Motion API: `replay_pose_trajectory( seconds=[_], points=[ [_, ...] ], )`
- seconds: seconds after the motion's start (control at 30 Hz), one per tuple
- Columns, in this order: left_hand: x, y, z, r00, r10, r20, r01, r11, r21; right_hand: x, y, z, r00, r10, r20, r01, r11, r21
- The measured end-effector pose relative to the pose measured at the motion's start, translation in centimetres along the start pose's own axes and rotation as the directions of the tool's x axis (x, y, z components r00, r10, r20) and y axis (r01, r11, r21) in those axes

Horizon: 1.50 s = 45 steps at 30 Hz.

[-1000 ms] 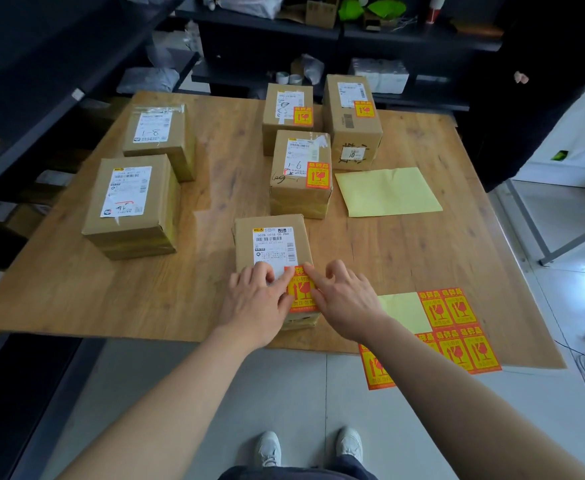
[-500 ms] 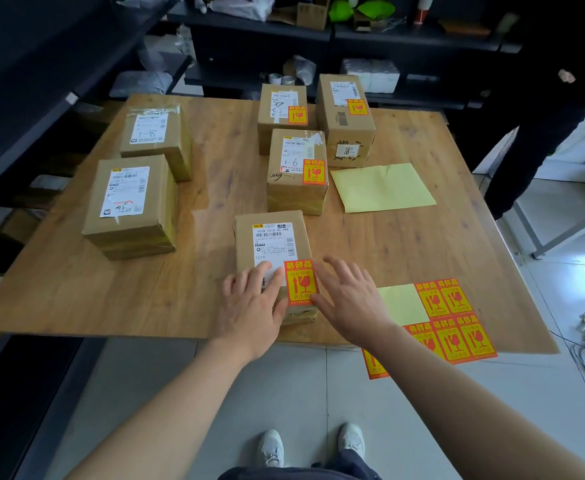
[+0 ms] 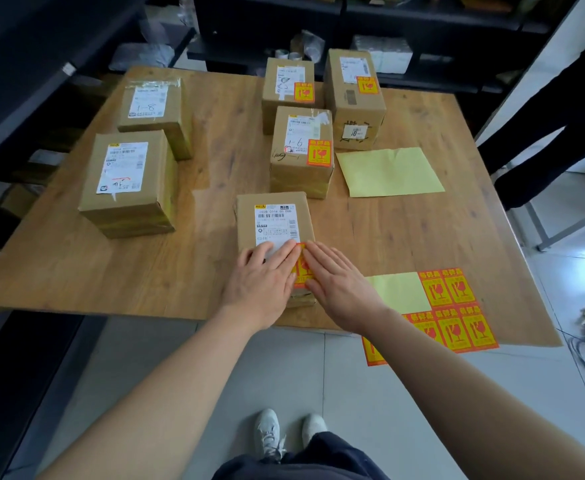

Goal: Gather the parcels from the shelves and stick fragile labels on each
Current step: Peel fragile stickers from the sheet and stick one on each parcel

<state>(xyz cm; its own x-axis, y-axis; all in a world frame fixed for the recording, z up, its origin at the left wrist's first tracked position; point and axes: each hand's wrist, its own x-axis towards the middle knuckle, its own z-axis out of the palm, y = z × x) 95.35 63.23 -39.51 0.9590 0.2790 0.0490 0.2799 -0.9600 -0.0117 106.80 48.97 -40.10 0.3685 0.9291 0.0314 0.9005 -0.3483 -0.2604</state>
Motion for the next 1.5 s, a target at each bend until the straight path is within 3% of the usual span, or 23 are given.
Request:
replay_pose_trajectory(
  seconds=[0.1,0.27,0.33,0.43,0.53,0.6,0.97,1.13,1.5],
  points=[
    [-0.7,0.2,0.1,0.995,-0.102,-0.009,0.101,0.994,-0.037,-0.7,0.5,0.1,0.998,-0.007,-0.062,0.008,1.0,0.007],
    [-2.3,1.8,0.1,0.993,-0.116,0.034,0.118,0.991,-0.069,-1.8,1.5,0.3,0.953,-0.191,-0.237,0.2,0.98,0.014],
    [-2.5,1.2,-0.1,0.956,-0.285,0.062,0.291,0.947,-0.133,-1.9,2.1,-0.2,0.969,-0.067,-0.239,0.1,0.987,0.128],
    [-2.6,0.4,-0.5,0.811,-0.559,0.17,0.585,0.776,-0.237,-1.3,2.2,-1.1,0.959,0.274,-0.066,-0.236,0.909,0.344],
    [-2.5,0.2,-0.4,0.729,-0.621,0.288,0.681,0.614,-0.399,0.2,1.6,-1.1,0.955,0.288,0.066,-0.286,0.85,0.443],
    [-2.4,0.1,-0.4,0.722,-0.631,0.283,0.678,0.563,-0.473,1.0,0.8,-1.2,0.964,0.258,0.068,-0.259,0.844,0.47],
    [0.6,-7.6,-5.9,0.71,-0.699,0.083,0.611,0.554,-0.565,11.2,-2.3,-6.5,0.99,0.138,-0.039,-0.104,0.879,0.465],
    [7.7,-14.2,-7.3,0.763,-0.641,0.082,0.595,0.648,-0.476,19.0,-1.8,-8.0,0.977,0.205,-0.053,-0.161,0.883,0.441],
    [20.2,-24.1,-4.1,0.88,-0.405,0.25,0.475,0.772,-0.422,31.4,0.9,-5.4,0.875,0.482,0.044,-0.465,0.813,0.35]
  ],
)
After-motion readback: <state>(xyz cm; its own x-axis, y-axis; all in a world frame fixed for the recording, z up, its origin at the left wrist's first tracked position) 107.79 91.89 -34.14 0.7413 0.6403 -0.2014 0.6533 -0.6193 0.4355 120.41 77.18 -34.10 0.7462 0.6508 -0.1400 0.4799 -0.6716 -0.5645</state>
